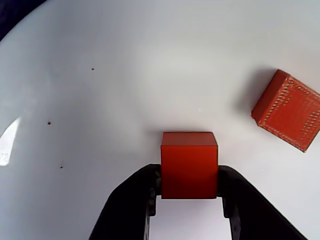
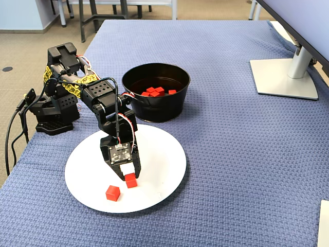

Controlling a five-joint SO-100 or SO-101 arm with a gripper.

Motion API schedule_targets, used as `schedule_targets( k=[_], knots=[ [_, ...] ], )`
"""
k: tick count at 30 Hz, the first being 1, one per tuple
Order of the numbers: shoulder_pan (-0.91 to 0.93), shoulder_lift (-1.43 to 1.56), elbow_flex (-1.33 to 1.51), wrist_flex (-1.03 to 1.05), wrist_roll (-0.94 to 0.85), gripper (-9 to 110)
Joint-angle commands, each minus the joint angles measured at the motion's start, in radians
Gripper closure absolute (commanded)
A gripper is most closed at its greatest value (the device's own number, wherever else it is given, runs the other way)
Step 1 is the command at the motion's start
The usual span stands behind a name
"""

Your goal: Pick up the red cubes from the white plate and place them in the black recipient

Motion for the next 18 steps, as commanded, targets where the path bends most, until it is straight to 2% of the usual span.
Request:
schedule_targets(
  k=[1,5,9,18],
  knots=[
    [0.011,0.041,-0.095,0.026,0.066,101],
    [0.020,0.163,-0.149,0.193,0.227,101],
    [0.006,0.371,-0.101,0.258,0.456,102],
    [-0.296,0.752,0.023,0.356,0.857,102]
  ],
)
